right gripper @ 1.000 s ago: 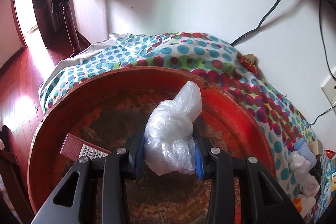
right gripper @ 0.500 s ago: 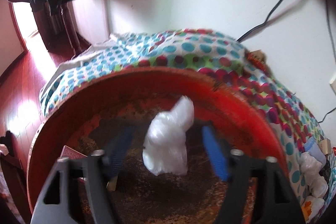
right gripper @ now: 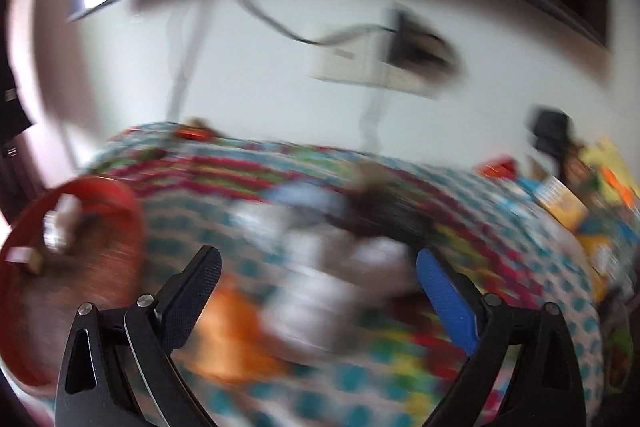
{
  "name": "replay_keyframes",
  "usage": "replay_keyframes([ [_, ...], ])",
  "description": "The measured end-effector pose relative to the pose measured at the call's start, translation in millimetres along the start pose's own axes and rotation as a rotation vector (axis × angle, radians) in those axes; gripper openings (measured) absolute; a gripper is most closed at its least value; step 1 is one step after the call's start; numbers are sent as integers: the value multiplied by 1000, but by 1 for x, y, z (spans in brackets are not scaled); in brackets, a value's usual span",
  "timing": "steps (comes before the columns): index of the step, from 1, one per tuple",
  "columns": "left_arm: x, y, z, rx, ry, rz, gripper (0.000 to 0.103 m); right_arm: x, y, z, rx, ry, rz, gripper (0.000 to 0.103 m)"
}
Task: Organize objects
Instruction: 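Carry the white bag bundle into the red tray and release it with the right gripper, then grasp the orange rubber duck with the left gripper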
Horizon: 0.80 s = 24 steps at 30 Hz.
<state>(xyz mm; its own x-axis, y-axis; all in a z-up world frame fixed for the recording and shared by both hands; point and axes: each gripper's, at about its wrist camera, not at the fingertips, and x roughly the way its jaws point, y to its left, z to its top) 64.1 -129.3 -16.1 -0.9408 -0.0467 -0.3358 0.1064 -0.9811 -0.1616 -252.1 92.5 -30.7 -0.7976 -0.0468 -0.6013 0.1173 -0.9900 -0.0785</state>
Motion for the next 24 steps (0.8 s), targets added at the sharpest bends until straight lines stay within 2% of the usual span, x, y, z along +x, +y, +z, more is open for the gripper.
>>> replay_keyframes([
  [4,21,-37,-12,87,95,-60,84,12,-73,-22,75,16,-79,98],
  [6,36,-57,-12,135,137,-91,84,16,-95,-29,116,25,-88,98],
  [8,58,-73,-6,140,187,-106,84,20,-109,-37,157,39,-79,98],
  [11,93,-96,5,139,226,-85,84,26,-124,-40,228,46,-41,98],
  [18,178,-147,18,129,308,-23,84,33,-136,-43,295,67,18,101],
  [21,211,-158,20,117,340,20,84,37,-149,-48,370,95,11,102],
  [24,248,-157,18,99,409,77,84,45,-154,-51,399,129,36,102],
])
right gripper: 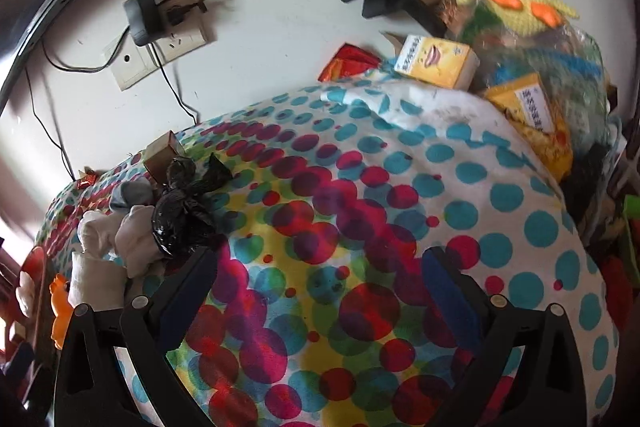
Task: Organize objects
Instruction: 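Grasp the orange rubber duck with the left gripper, then carry the orange duck into the red tray and release it with the left gripper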
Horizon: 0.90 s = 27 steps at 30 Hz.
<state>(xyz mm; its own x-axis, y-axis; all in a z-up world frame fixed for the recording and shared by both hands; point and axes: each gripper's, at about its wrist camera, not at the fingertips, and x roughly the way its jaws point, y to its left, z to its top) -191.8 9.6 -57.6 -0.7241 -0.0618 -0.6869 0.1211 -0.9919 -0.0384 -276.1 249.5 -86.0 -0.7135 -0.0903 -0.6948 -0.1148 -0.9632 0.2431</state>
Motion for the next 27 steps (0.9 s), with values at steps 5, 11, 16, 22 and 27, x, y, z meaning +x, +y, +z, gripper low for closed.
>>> replay_keyframes([
  [5,39,9,3,-36,109,16,74,0,-1,-2,9,0,21,102],
  [11,40,10,-1,-35,118,9,45,1,-3,-1,27,3,34,102],
  [16,26,6,-2,-3,104,12,44,2,-2,-1,21,8,42,102],
  [22,-3,-15,4,80,35,2,44,3,-3,-1,22,15,43,102],
  [27,-19,-24,14,90,10,-28,44,4,-3,-1,26,19,44,102],
])
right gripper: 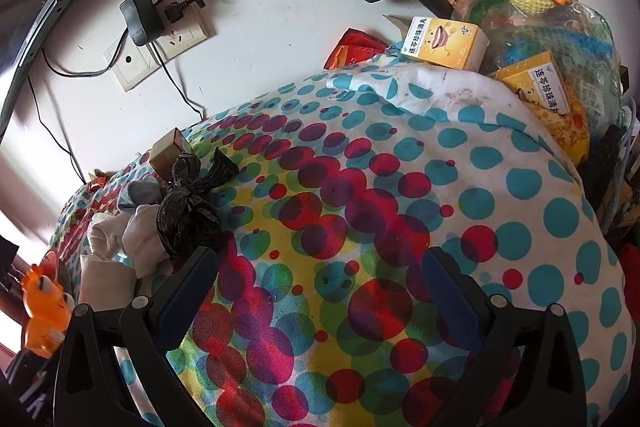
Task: Organize objects
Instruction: 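Carry the orange duck into the red tray and release it with the left gripper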
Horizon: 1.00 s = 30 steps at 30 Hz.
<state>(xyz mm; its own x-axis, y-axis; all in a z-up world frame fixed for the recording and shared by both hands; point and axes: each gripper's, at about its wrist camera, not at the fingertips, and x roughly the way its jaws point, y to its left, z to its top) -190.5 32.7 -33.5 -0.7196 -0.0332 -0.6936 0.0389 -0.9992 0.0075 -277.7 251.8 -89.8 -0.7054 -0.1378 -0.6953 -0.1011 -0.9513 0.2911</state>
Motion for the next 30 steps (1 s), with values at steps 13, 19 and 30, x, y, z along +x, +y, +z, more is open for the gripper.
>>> replay_keyframes([
  [13,-19,-8,23,11,-58,-4,44,0,0,0,6,14,5,102],
  [19,-25,19,41,-37,-67,25,44,0,-1,0,15,14,8,102],
  [30,-34,99,54,-169,-63,114,44,1,-2,1,20,23,16,102],
])
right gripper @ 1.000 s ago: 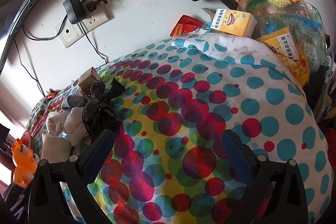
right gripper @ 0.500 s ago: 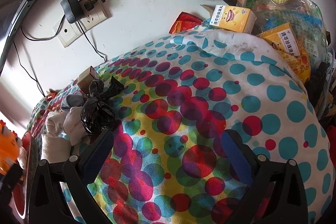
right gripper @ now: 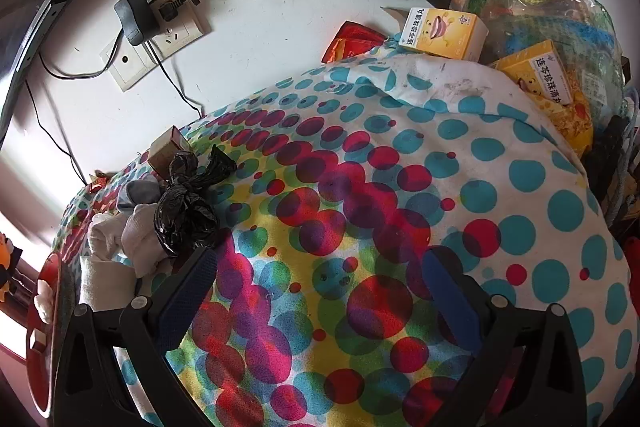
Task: Organize objects
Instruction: 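Carry the orange duck into the red tray and release it with the left gripper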
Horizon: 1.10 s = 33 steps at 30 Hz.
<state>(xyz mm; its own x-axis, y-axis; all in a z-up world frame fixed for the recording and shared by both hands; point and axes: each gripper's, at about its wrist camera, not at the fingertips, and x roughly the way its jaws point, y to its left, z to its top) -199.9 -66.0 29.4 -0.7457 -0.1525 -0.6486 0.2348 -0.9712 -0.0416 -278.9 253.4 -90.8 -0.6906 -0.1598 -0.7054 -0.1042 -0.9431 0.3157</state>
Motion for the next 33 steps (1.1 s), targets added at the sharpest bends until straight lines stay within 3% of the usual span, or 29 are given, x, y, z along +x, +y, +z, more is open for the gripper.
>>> replay_keyframes([
  [16,9,109,-14,-83,41,142,44,2,0,0,0,4,4,102],
  [24,7,198,-17,-167,72,187,44,2,-3,-1,2,8,14,103],
  [28,16,243,-11,-206,97,171,44,2,-3,-1,1,9,11,103],
  [33,38,267,-11,-211,147,181,44,2,-4,-2,2,9,12,103],
])
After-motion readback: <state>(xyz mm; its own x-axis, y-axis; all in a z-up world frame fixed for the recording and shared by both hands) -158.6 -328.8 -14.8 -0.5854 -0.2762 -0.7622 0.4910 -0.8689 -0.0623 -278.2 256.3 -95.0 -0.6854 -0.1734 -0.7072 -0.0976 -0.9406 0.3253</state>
